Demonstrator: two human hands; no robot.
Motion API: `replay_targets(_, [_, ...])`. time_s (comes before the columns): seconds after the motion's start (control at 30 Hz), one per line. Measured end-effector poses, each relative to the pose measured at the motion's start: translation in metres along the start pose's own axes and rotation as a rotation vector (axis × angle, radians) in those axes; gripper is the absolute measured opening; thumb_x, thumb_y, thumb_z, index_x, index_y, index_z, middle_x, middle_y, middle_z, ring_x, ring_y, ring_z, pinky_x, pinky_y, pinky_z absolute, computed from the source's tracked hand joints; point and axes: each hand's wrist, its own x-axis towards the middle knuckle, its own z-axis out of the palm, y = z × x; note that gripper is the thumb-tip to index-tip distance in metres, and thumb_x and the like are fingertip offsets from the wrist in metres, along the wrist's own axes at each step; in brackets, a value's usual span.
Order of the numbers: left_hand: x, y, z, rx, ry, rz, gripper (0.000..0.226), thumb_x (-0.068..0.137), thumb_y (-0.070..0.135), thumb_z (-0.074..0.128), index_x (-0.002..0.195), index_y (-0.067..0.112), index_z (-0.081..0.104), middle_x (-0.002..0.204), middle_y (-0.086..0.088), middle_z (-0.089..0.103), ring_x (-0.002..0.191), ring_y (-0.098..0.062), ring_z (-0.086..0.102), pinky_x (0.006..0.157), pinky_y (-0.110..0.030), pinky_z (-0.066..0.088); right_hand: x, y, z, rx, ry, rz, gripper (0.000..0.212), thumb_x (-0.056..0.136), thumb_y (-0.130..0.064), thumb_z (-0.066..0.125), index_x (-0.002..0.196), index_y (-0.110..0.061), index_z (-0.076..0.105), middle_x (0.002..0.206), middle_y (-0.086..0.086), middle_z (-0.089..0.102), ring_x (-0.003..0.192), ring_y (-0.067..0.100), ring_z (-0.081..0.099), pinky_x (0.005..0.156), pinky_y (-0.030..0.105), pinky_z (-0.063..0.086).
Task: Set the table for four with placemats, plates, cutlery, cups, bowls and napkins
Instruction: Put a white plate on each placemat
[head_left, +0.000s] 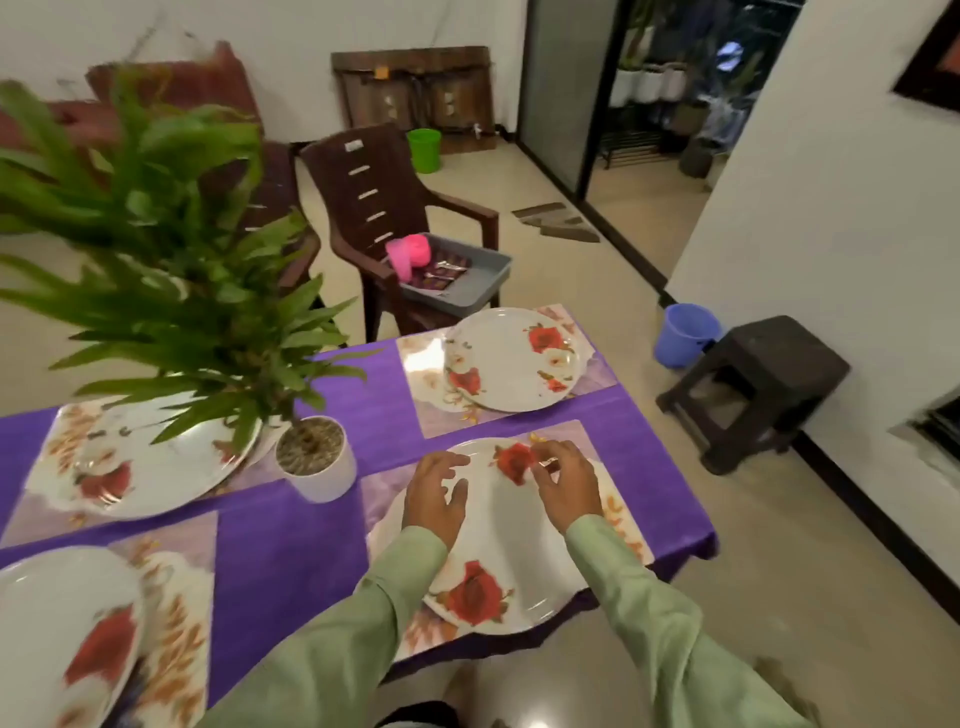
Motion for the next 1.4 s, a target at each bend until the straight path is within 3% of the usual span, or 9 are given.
replay_targets(0.13, [0.032,0.028,0.048,-0.009,-0.109,-0.006,0.034,0.088,-0.004,0.057,0.094,0.028,0.064,0.104,0.008,0.058,0.087,-0.009,0.059,0.077,-0.027,0.05,0.018,0.037,-0.051,-0.045,0.093,0.108,0.019,0.088,-0.01,0.063,0.105,-0.017,0.069,0.104,-0.003,0.063,0.086,0.016,0.06,0.086,0.034,0.048])
replay_targets(0.3, [0.068,0.045,0.107,-0.014,-0.29,-0.013,0.033,0.089,0.002,0.056,0.096,0.033,0.064,0.101,-0.001,0.065,0.084,-0.021,0.067,0.079,-0.04,0.057,0.03,0.07,-0.103,-0.086,0.202,0.201,0.02,0.088,-0.008,0.062,0.106,-0.016,0.07,0.104,-0.001,0.063,0.085,0.015,0.058,0.083,0.032,0.051])
replay_targets(0.47, [0.097,0.072,0.161,-0.059,-0.32,0.044,0.032,0.088,-0.002,0.055,0.1,0.027,0.065,0.105,0.009,0.062,0.085,-0.01,0.062,0.079,-0.033,0.053,0.058,0.097,-0.141,-0.124,0.274,0.295,0.02,0.086,-0.005,0.063,0.101,-0.017,0.071,0.1,0.0,0.063,0.081,0.015,0.059,0.082,0.028,0.051])
replay_targets(0.6, [0.126,0.083,0.204,-0.086,-0.353,0.034,0.036,0.088,-0.002,0.057,0.098,0.031,0.064,0.109,0.004,0.065,0.086,-0.015,0.065,0.077,-0.03,0.054,0.1,0.12,-0.165,-0.11,0.264,0.298,0.022,0.086,-0.005,0.062,0.098,-0.021,0.069,0.098,-0.001,0.063,0.08,0.017,0.06,0.08,0.035,0.054])
replay_targets(0.73, [0.156,0.099,0.246,-0.092,-0.265,-0.023,0.035,0.088,-0.005,0.057,0.098,0.027,0.065,0.103,-0.002,0.065,0.077,-0.014,0.061,0.061,-0.014,0.051,0.154,0.145,-0.186,-0.079,0.214,0.246,0.019,0.087,-0.007,0.063,0.099,-0.02,0.069,0.099,0.0,0.062,0.079,0.015,0.06,0.078,0.037,0.055])
replay_targets(0.87, [0.186,0.119,0.294,-0.016,-0.161,0.005,0.028,0.089,-0.006,0.055,0.106,0.011,0.069,0.106,-0.001,0.064,0.086,-0.009,0.06,0.071,-0.005,0.046,0.209,0.183,-0.213,-0.07,0.144,0.151,0.019,0.087,-0.007,0.064,0.1,-0.02,0.069,0.098,-0.001,0.064,0.08,0.016,0.06,0.078,0.031,0.053])
replay_targets(1.0, [0.211,0.15,0.349,0.005,-0.009,-0.054,0.025,0.09,-0.007,0.053,0.104,0.006,0.069,0.1,-0.002,0.062,0.079,-0.011,0.058,0.071,-0.014,0.049,0.26,0.227,-0.247,-0.048,0.047,0.067,0.022,0.084,-0.004,0.065,0.099,-0.019,0.069,0.098,-0.002,0.065,0.077,0.014,0.06,0.077,0.025,0.048])
replay_targets(1.13, [0.226,0.187,0.397,0.005,0.063,-0.11,0.025,0.087,-0.004,0.058,0.106,0.008,0.069,0.097,0.004,0.062,0.075,-0.004,0.058,0.066,-0.004,0.043,0.298,0.258,-0.289,-0.022,-0.04,0.007,0.022,0.084,-0.004,0.064,0.102,-0.017,0.069,0.097,-0.003,0.062,0.078,0.013,0.059,0.076,0.023,0.046])
replay_targets(1.4, [0.266,0.22,0.438,0.07,0.139,-0.169,0.026,0.09,0.002,0.06,0.11,0.016,0.067,0.112,-0.002,0.064,0.084,0.001,0.057,0.07,-0.003,0.042,0.384,0.271,-0.333,0.048,-0.155,-0.046,0.022,0.088,-0.007,0.063,0.105,-0.021,0.067,0.102,-0.005,0.062,0.084,0.014,0.062,0.075,0.019,0.045])
